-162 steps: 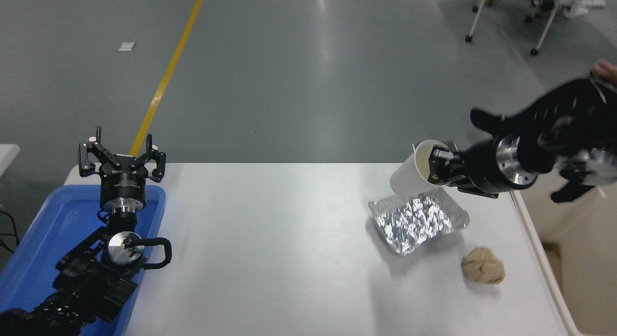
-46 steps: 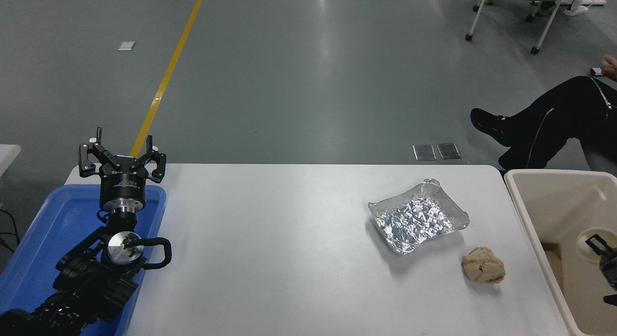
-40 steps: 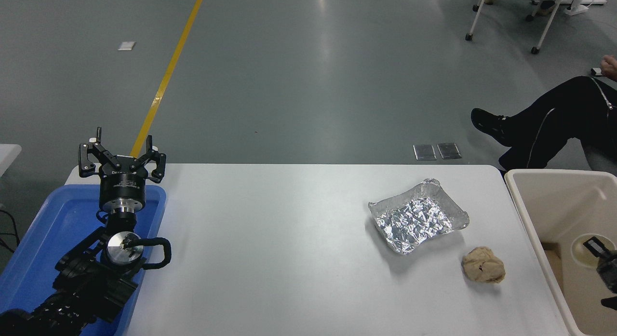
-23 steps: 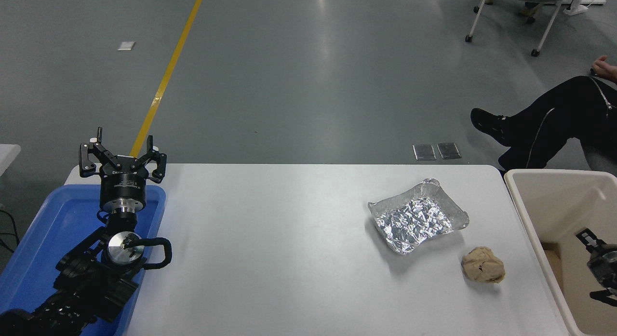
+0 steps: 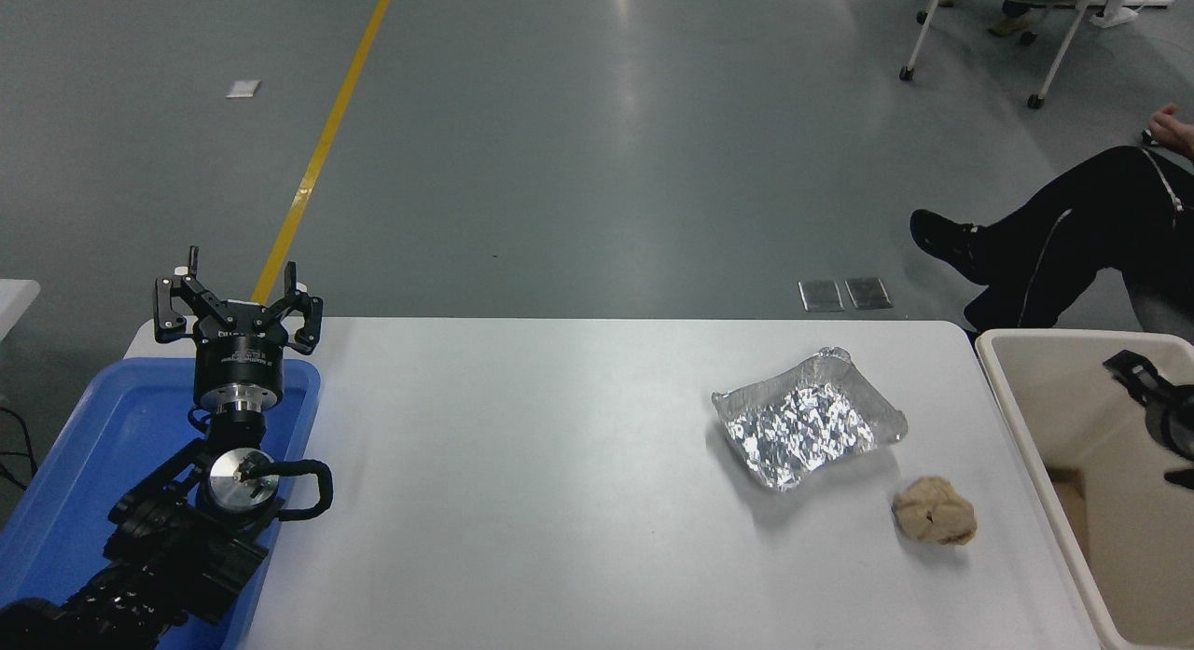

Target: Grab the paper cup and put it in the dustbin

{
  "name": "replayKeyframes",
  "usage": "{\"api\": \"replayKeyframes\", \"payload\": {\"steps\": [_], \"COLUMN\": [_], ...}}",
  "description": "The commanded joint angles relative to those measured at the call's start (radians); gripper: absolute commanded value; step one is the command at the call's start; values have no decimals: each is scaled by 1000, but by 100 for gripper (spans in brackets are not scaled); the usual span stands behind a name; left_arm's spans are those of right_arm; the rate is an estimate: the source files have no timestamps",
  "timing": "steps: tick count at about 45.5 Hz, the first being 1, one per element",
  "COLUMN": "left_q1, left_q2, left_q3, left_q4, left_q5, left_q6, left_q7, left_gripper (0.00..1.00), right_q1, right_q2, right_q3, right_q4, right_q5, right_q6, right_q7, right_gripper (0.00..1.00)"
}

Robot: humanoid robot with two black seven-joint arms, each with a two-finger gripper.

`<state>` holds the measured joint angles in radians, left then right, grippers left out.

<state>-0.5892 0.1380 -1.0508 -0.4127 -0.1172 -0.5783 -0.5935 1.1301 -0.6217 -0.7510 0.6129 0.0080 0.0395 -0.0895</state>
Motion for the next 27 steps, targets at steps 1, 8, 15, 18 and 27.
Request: {"api": "replayKeyframes", "payload": {"steps": [1,8,15,18,27], "left_q1": [0,0,0,0,0], "left_q2": [0,0,0,2,2], "left_q3": [0,0,0,0,0], "left_q4": [0,0,0,0,0], "left_q5": [1,1,1,-1,-1], "left_q6": [0,0,0,0,0], "left_q7": [0,0,0,0,0], "left_gripper": [99,99,99,99,99], "right_q1": [454,681,825,893,1017], "right_q2": [-13,77,253,306,358], "right_q3": [-385,-472,-467,-467,-389], "right_q4": [494,777,919,981,1070], "right_q5": [-5,-3,1,3,-2], "right_q6": [5,7,7,7,126], "right_q7": [2,1,1,-1,-1], "right_gripper": [100,100,100,100,100]}}
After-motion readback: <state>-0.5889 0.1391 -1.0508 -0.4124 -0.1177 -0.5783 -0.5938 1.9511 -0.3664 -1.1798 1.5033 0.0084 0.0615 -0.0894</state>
